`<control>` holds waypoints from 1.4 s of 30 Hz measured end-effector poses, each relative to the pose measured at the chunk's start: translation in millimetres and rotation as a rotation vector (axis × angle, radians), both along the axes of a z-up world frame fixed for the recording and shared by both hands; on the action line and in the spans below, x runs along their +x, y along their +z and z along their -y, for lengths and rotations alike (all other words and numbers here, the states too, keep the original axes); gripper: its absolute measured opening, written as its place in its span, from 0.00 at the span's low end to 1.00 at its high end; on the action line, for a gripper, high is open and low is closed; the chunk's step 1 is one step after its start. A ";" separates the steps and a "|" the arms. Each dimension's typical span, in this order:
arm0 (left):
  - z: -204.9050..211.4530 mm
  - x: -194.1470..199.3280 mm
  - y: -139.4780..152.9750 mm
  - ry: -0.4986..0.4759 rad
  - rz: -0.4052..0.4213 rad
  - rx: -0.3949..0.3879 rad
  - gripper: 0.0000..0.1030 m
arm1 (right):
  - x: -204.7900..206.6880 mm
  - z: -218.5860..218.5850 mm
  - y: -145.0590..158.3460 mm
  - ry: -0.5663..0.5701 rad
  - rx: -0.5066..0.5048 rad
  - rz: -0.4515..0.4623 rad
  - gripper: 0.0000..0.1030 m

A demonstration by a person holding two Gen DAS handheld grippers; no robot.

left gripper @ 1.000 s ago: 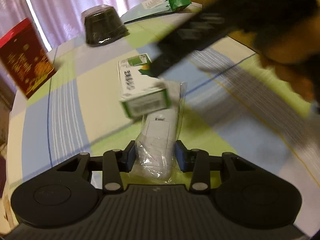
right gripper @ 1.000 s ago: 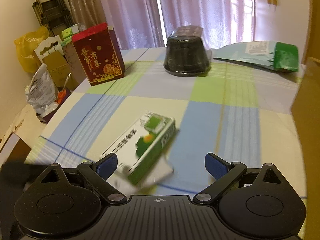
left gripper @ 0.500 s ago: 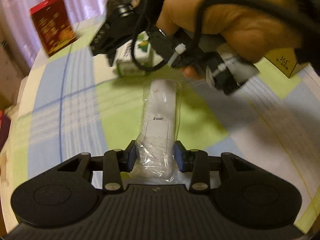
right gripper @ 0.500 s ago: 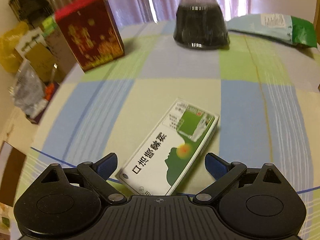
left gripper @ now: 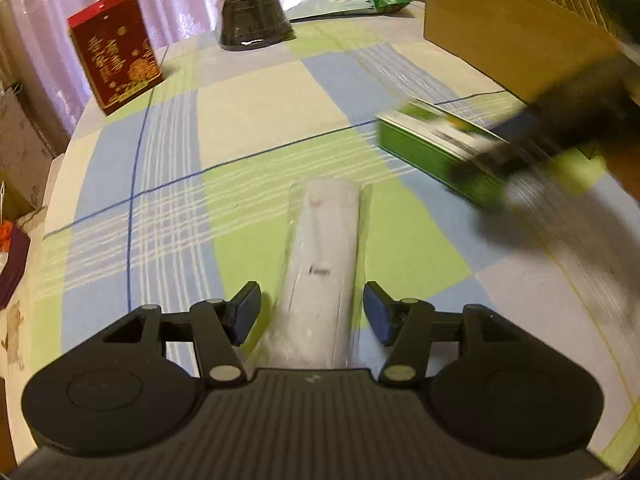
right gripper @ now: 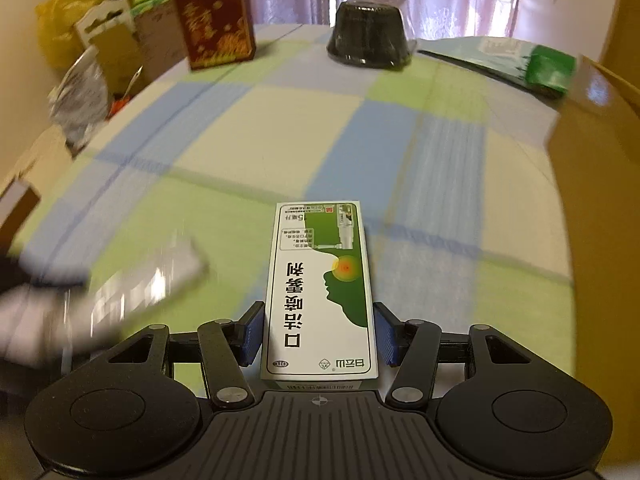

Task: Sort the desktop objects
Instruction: 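Grasp the bagged white remote with the left tool while the right tool grasps the green medicine box, then carry the bagged remote with the left tool while the right tool carries the medicine box to the box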

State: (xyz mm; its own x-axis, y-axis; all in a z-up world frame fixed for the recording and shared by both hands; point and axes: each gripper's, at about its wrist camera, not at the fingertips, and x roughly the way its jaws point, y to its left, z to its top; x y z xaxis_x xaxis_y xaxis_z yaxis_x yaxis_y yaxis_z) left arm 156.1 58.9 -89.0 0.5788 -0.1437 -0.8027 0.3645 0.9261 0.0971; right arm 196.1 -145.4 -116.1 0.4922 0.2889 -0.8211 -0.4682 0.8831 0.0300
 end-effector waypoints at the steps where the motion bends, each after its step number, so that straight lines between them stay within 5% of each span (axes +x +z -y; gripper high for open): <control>1: 2.3 1.9 0.0 -0.008 -0.001 0.007 0.49 | -7.3 2.2 -0.1 0.005 -0.005 0.005 0.53; 4: 6.1 2.0 0.0 -0.012 -0.025 0.004 0.33 | -19.1 5.5 -3.0 -0.006 -0.002 0.000 0.64; 15: 19.6 -51.7 4.8 0.016 -0.085 0.003 0.32 | -47.3 15.7 -0.6 -0.031 0.004 -0.030 0.53; 19: 24.3 -67.3 3.8 0.042 -0.073 0.017 0.50 | -71.3 32.7 1.9 -0.061 0.011 -0.047 0.53; 21: 23.5 -71.4 3.3 0.059 -0.071 0.010 0.50 | -82.9 41.1 2.5 -0.078 0.014 -0.056 0.53; 25: 22.2 -72.0 4.6 0.070 -0.095 -0.035 0.33 | -95.8 48.6 4.0 -0.105 0.016 -0.062 0.53; 42: 53.6 -96.0 51.0 0.034 -0.062 -0.105 0.32 | -115.9 70.6 57.8 -0.180 0.084 0.011 0.53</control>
